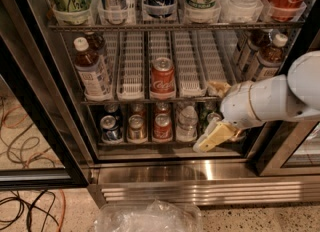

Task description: Pick water bottle from bottom shelf of fridge

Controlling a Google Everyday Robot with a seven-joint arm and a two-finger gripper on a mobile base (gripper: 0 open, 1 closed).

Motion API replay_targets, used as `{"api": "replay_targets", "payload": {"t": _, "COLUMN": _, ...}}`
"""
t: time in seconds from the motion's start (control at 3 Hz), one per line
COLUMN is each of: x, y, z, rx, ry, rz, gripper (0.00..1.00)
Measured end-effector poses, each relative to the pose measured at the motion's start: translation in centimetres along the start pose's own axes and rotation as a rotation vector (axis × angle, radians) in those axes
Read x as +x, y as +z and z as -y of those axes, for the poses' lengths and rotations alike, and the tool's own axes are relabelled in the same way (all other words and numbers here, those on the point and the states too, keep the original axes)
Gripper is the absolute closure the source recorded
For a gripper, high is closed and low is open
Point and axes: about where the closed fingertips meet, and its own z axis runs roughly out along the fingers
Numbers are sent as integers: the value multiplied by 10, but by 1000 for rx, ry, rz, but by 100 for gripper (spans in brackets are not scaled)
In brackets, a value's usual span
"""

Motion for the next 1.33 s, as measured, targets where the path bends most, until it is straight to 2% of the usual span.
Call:
{"api": "replay_targets", "payload": {"t": 0.33, "x": 0, "y": 0, "z": 0, "rx": 1, "ry": -1, "rz": -1, "gripper": 0}}
{"api": "replay_targets", "payload": {"t": 0.67, "x": 4, "y": -4, "z": 11, "rx": 29, "ry": 66, "rz": 38, "gripper": 0}}
{"api": "replay_targets", "payload": {"t": 1.0, "x": 6, "y": 3, "z": -4, "rx": 80, "ry": 237, "rz": 128, "gripper": 0}}
{"api": "replay_targets", "payload": {"t": 1.33, "x": 17, "y": 28, "z": -52, "rx": 130, "ry": 406, "rz": 205, "gripper": 0}}
